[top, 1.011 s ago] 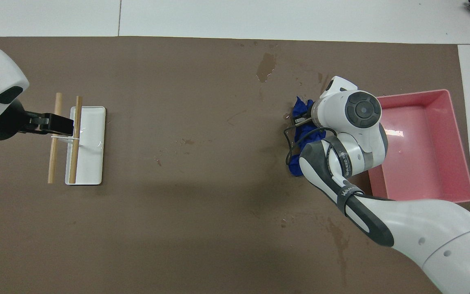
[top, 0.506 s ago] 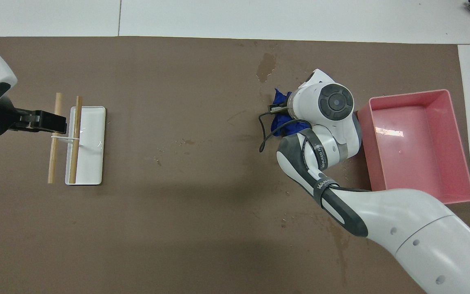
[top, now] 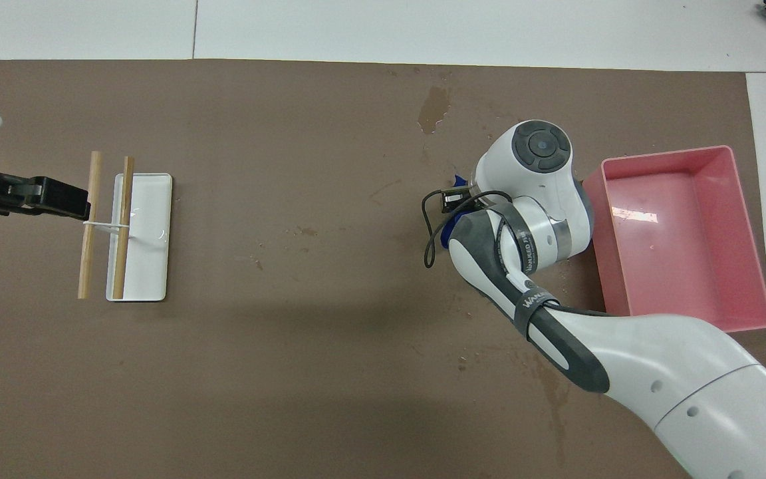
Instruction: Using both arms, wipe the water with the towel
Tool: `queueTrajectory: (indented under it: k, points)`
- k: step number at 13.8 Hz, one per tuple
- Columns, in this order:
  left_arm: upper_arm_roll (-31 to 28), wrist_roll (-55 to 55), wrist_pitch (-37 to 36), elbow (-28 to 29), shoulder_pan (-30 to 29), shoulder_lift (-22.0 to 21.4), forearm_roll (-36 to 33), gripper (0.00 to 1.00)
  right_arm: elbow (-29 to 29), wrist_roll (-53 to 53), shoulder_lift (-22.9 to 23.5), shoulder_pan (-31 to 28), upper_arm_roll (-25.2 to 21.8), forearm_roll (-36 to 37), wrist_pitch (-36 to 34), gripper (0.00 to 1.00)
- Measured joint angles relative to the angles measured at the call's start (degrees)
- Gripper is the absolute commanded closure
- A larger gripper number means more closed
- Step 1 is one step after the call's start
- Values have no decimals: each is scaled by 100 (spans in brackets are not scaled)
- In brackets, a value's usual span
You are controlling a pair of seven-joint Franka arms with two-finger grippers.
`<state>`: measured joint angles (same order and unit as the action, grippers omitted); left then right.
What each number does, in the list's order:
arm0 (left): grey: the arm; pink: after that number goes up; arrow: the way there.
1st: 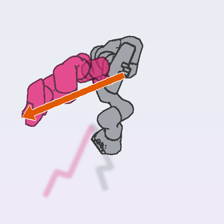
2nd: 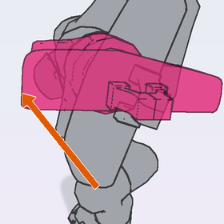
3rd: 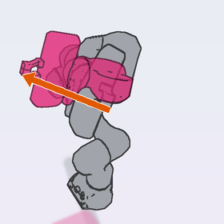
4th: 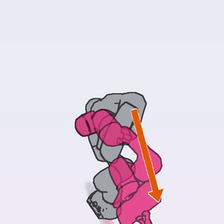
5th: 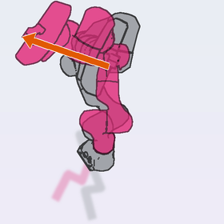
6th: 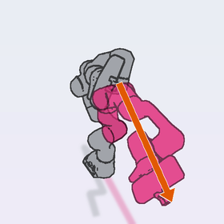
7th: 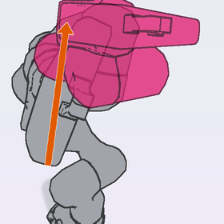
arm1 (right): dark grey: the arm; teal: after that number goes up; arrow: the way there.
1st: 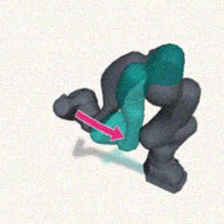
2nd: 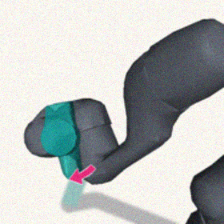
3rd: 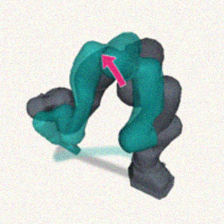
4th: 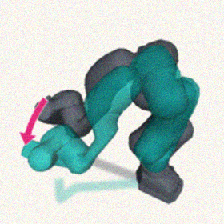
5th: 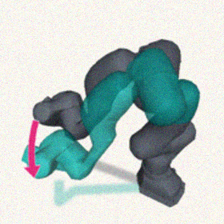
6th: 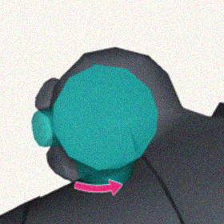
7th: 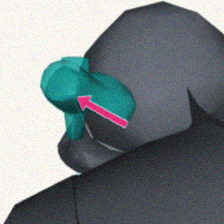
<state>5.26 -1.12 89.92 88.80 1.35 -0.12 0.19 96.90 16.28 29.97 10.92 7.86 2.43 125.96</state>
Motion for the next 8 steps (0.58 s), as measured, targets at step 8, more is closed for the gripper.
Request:
queueTrajectory:
  k: [8]
  points:
    - [-293, -28, -108, 14, 196, -1, 0, 0, 1360, -366, -851, -355, 26, -20, 393, 100]
